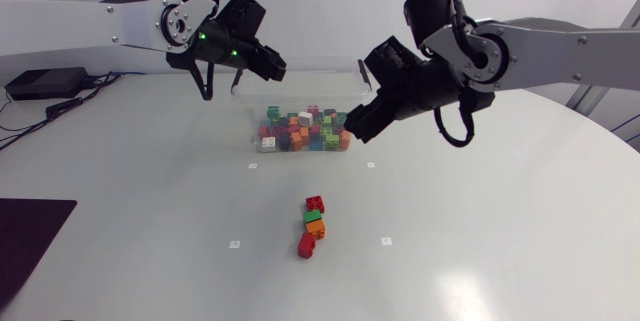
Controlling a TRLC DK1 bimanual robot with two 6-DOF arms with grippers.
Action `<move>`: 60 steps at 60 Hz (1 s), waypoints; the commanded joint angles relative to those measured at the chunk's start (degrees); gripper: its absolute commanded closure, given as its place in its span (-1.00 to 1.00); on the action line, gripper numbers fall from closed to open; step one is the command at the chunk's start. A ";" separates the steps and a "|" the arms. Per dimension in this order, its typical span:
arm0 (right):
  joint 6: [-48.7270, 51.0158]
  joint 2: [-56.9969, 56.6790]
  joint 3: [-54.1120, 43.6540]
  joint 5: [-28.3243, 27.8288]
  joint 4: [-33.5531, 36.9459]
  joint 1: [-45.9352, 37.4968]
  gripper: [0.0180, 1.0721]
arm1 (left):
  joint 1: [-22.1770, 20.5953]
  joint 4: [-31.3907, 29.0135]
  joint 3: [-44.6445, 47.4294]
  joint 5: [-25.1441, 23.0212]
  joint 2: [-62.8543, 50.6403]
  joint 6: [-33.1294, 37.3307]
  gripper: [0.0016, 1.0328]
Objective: Place the duplo bricks in the container
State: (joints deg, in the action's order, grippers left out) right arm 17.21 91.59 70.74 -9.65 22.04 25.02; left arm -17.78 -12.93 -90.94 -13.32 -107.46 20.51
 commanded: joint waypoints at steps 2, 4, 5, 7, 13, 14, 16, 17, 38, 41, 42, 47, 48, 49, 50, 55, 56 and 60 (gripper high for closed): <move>2.83 -1.94 -3.42 -0.37 -0.60 0.56 -0.69 | 0.11 0.71 -4.07 -0.74 -2.76 -1.62 0.41; 3.44 -2.21 -4.21 -0.63 -0.60 0.74 -0.69 | 0.11 0.62 -4.87 -0.65 -3.55 -1.62 0.40; 3.71 -2.38 -4.56 -0.72 -0.60 0.74 -0.69 | 0.11 0.45 -5.39 -0.65 -3.99 -1.62 0.40; 4.32 -2.65 -5.26 -0.81 -0.51 1.00 -0.69 | 0.11 0.27 -6.18 -0.65 -4.51 -1.62 0.40; 6.52 -3.17 -6.93 -1.25 0.02 1.97 -0.69 | 0.20 -0.69 -9.08 -0.65 -6.97 -1.70 0.38; 6.78 -3.17 -7.11 -1.25 0.11 2.14 -0.69 | 0.20 -0.96 -9.52 -0.65 -7.33 -1.62 0.36; 7.66 -3.17 -7.37 -1.34 0.46 2.41 -0.69 | 0.20 -1.49 -10.40 -0.65 -8.03 -1.62 0.29; 8.10 -3.17 -7.46 -1.42 0.81 2.58 -0.69 | 0.20 -1.66 -10.75 -0.65 -8.29 -1.70 0.25; 16.89 0.34 -7.46 -3.62 5.12 6.36 -0.69 | 0.20 -5.53 -9.08 -0.56 -4.69 0.49 -0.90; 18.30 1.22 -7.11 -4.68 5.73 6.36 -0.69 | 0.20 -5.62 -7.24 -0.56 -2.76 1.37 -0.90; 19.00 1.57 -7.02 -5.03 6.17 6.36 -0.69 | 0.20 -5.62 -7.06 -0.56 -2.49 1.46 -0.90; 23.04 2.98 -6.14 -6.79 8.89 6.36 -0.69 | 0.38 -6.58 -3.28 -0.56 1.38 3.04 -0.90; 23.66 3.07 -5.96 -7.14 9.33 6.36 -0.69 | 0.38 -6.67 -2.40 -0.56 2.25 3.48 -0.90; 24.45 3.24 -5.61 -7.49 10.04 6.36 -0.69 | 0.38 -6.76 -1.35 -0.56 3.22 3.92 -0.90; 25.15 3.59 -5.26 -7.75 10.65 6.36 -0.69 | 0.29 -6.76 -0.29 -0.56 4.10 4.27 -0.90; 28.67 4.65 -3.77 -8.72 13.47 6.63 -0.69 | 0.47 -7.73 3.75 -0.48 7.62 6.03 -0.90; 29.28 4.74 -3.59 -8.72 13.90 6.80 -0.69 | 0.55 -7.99 4.80 -0.48 8.41 6.47 -0.90; 30.60 5.09 -2.71 -8.54 14.43 7.50 -0.69 | 0.55 -8.87 8.14 -0.39 11.04 8.40 -0.90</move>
State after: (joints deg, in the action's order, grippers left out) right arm 43.68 95.29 65.58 -17.96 35.18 31.48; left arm -17.72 -20.43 -87.53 -13.28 -100.14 25.74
